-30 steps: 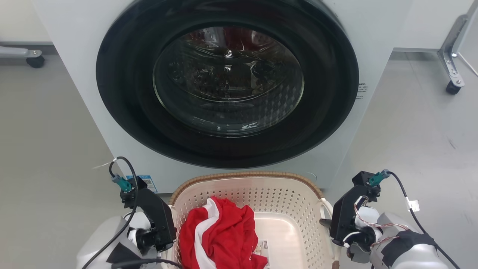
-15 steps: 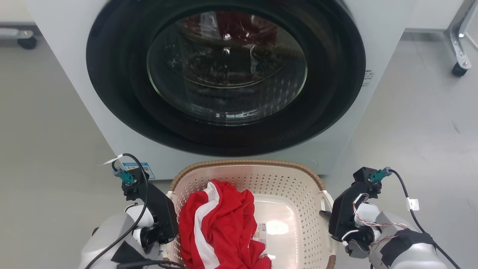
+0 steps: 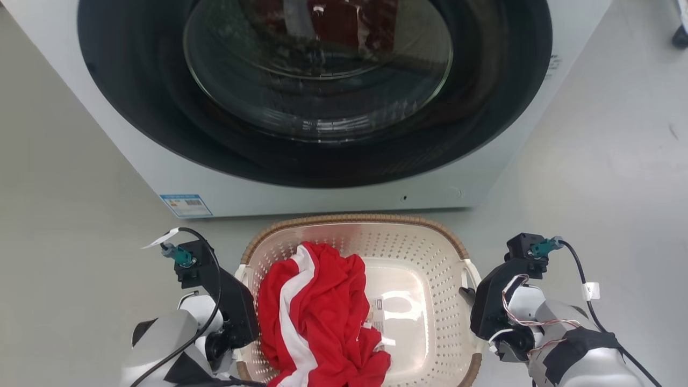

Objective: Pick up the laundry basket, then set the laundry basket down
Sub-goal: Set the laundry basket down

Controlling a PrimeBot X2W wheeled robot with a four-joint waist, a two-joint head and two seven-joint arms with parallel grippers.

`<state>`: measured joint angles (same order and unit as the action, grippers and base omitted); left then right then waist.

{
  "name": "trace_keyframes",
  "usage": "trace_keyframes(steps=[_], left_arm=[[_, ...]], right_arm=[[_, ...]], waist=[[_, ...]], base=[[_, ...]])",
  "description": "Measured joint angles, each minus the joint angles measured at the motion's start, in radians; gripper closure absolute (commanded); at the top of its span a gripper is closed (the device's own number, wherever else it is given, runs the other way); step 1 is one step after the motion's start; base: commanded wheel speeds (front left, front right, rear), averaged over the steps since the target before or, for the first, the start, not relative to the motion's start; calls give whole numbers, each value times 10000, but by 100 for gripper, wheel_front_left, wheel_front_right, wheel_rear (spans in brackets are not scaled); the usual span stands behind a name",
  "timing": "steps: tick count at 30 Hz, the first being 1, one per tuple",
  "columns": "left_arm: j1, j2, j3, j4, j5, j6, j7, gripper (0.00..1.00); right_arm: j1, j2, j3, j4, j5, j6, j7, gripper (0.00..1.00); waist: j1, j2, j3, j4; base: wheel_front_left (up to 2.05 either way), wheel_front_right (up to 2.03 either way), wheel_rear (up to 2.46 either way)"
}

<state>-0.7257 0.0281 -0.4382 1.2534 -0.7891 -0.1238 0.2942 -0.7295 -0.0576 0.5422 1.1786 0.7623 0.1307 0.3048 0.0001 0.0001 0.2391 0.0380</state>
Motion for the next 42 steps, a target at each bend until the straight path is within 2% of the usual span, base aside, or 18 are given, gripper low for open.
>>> trace_keyframes(steps=[21,42], left_arm=[[-360,35,-293,-585,552,92,-2351,100],[-715,40,-658,-711,1087,190,-4301,100]], right_arm=[[-684,-117,270,-364,-786,-88,-2451,100],[-1277,-270,669,-378,-1459,-165,-4385,100]], waist=[[1,0,2674,-13],[0,0,5059,-75]], base=[[0,0,0],[0,0,0]])
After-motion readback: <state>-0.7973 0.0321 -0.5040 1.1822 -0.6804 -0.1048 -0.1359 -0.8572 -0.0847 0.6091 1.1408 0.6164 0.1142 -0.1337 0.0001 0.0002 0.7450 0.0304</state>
